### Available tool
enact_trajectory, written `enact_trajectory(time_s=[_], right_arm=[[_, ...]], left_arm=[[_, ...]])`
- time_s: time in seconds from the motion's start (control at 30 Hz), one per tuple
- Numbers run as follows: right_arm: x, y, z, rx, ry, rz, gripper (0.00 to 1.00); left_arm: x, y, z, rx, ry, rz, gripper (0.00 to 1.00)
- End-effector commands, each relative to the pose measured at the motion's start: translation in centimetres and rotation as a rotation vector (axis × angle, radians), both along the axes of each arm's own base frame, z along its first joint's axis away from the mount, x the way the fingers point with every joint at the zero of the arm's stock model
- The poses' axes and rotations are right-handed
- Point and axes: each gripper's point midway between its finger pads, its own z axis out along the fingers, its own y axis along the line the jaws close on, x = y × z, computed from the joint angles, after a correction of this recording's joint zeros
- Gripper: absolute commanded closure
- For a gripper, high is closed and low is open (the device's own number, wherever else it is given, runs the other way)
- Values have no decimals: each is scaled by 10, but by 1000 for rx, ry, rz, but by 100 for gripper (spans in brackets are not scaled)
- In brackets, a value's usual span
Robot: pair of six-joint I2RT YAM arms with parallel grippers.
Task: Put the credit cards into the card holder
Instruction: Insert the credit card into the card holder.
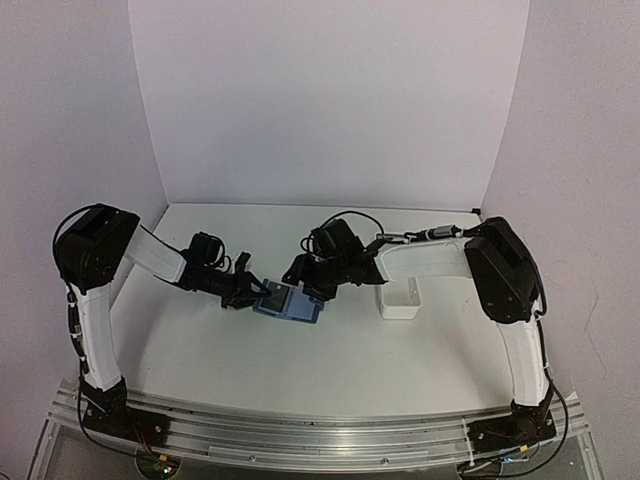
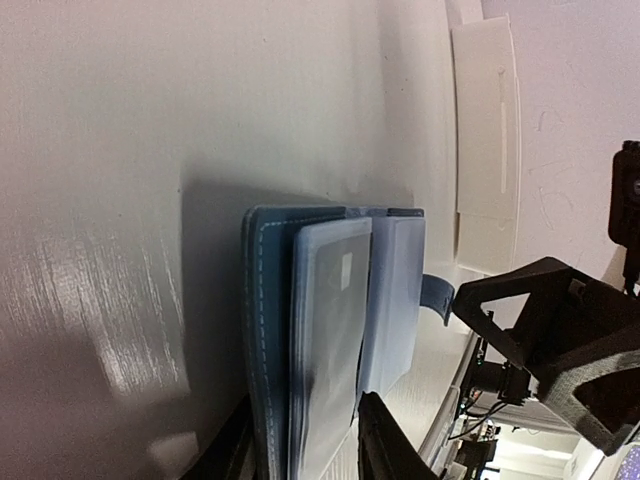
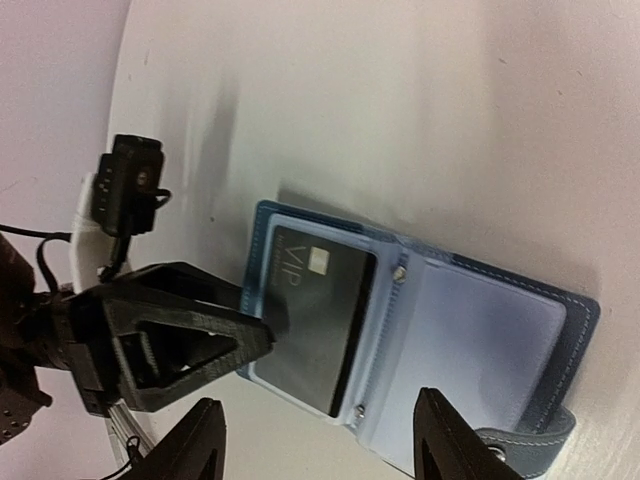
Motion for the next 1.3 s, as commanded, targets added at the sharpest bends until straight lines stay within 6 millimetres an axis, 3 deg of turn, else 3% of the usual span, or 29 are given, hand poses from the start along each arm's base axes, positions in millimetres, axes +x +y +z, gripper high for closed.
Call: enact_trajectory(time_s=[0.0,0.17,0.27,0.5,0.8,0.9,1.07,1.23,1.27], right_arm=[[-6,-18,-24,-102,31,1,41],[-9,-25,-53,-175,50,31,44],[-3,-27,-61,-208,35,41,45],[22,-34,-65,-232,-3,48,47],[38,-32,-68,-238,-38,91,47],[45,-27,-58,-229,-76,114,47],[62,-16,-21,-202,-164,128,47],[65,-21,9,-191,-202,101,48],[66,-24,24,-193,-233,98,47]], left_arm=[[-15,13,-13,91,53,10,66],[-18,23,-16,147,60,-14,67],[-21,28,-20,173,58,-25,75],[-31,28,-30,201,68,-51,79],[-38,21,-12,147,34,-124,73],[-41,21,-9,146,22,-143,73],[-41,21,-3,150,-10,-174,74],[-39,23,3,172,-41,-190,74],[-37,19,13,152,-65,-208,72]])
